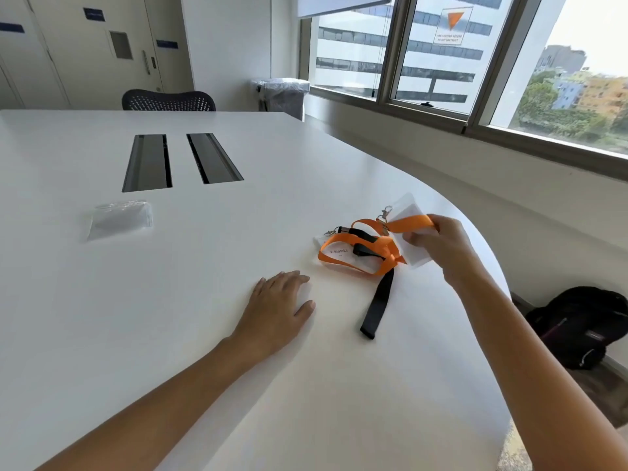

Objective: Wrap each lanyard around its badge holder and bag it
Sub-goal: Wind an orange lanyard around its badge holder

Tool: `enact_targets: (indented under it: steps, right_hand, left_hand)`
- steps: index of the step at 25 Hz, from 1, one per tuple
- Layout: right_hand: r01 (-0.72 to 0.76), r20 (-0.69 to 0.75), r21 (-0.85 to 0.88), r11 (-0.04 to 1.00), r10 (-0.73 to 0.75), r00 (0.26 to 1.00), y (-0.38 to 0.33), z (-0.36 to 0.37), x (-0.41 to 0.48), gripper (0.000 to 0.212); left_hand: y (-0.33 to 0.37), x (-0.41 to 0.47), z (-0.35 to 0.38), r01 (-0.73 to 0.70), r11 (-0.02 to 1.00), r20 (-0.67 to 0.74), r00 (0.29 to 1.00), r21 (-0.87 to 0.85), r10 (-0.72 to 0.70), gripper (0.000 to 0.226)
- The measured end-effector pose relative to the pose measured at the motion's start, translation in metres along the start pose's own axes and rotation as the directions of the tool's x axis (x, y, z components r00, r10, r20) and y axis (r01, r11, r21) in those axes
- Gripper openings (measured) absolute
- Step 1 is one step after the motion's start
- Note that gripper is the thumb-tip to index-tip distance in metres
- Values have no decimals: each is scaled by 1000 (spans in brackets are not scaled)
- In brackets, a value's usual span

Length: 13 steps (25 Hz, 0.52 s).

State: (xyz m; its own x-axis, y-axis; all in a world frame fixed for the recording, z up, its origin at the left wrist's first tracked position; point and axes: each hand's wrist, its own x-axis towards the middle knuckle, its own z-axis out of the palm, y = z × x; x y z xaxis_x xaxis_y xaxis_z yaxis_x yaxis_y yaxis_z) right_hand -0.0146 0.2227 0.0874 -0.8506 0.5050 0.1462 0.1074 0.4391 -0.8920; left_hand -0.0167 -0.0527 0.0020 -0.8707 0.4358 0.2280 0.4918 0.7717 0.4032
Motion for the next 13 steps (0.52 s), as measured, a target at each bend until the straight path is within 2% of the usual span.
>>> enact_targets:
  steps: [4, 7, 9, 13]
  right_hand:
    - [225, 11, 160, 961, -229, 973, -48, 7, -29, 19]
    - [317, 41, 304, 898, -345, 938, -78, 17, -57, 22]
    - [354, 59, 396, 848, -408, 911, -94, 23, -71, 25]
    - [316, 121, 540, 780, -444, 888, -120, 36, -86, 25]
  left_hand:
    - [19, 11, -19, -4, 935, -16, 1000, -355, -1, 44]
    - [39, 23, -32, -8, 868, -37, 999, -496, -12, 44]
    - [50, 31, -37, 13, 816, -21, 999, -578, -31, 46]
    - [58, 42, -34, 99, 693, 71, 995, -714, -69, 53]
